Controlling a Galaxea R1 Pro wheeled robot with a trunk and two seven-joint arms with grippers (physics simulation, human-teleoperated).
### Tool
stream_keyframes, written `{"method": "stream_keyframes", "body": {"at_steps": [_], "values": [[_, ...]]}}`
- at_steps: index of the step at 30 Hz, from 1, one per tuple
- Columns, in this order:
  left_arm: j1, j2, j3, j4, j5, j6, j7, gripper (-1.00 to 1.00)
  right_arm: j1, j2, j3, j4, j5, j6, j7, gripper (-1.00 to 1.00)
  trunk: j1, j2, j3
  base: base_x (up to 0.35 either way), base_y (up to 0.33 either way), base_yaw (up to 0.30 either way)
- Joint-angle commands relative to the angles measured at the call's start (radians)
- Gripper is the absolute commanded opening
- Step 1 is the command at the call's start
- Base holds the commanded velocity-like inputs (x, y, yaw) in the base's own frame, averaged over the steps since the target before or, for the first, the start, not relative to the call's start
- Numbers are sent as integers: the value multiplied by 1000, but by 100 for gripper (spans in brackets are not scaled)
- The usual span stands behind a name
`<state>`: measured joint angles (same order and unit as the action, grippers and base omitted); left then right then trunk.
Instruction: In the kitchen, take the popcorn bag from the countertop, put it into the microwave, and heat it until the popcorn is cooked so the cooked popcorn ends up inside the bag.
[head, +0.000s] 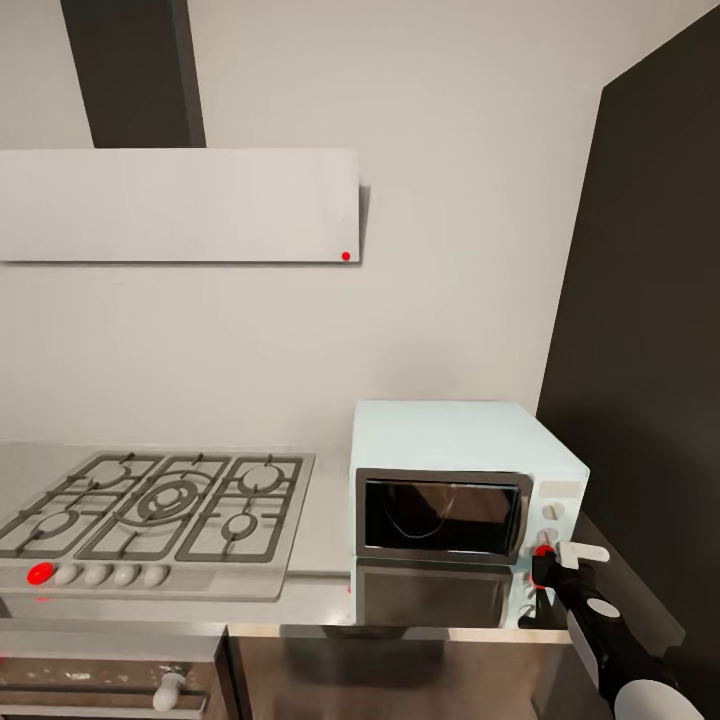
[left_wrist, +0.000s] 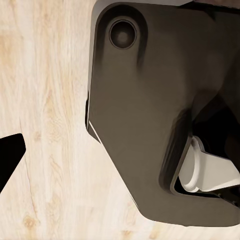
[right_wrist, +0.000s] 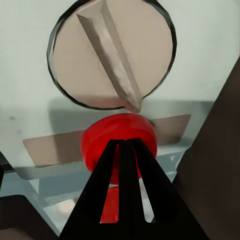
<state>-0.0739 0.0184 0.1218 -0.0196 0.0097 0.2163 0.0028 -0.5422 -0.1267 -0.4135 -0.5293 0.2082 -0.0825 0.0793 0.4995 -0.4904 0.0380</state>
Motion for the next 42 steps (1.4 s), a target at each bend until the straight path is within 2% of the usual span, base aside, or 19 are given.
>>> {"method": "stream_keyframes", "body": {"at_steps": [1, 27, 34, 35, 42], "values": [[0, 0, 7, -2, 1, 6, 0, 100, -1, 1, -8, 1, 10, -4, 8, -100, 0, -1, 0, 0, 0, 0], [0, 0, 7, -2, 0, 5, 1, 100, -1, 1, -8, 0, 10, -4, 8, -100, 0, -1, 0, 24, 0, 0], [0, 0, 7, -2, 0, 3, 0, 100, -1, 1, -8, 1, 10, -4, 9, -100, 0, -1, 0, -206, 0, 0], [0, 0, 7, -2, 0, 3, 0, 100, -1, 1, -8, 1, 10, -4, 9, 100, 0, -1, 0, -53, 0, 0], [0, 0, 7, -2, 0, 3, 0, 100, -1, 1, -7, 1, 10, -4, 11, 100, 0, -1, 0, -9, 0, 0]]}}
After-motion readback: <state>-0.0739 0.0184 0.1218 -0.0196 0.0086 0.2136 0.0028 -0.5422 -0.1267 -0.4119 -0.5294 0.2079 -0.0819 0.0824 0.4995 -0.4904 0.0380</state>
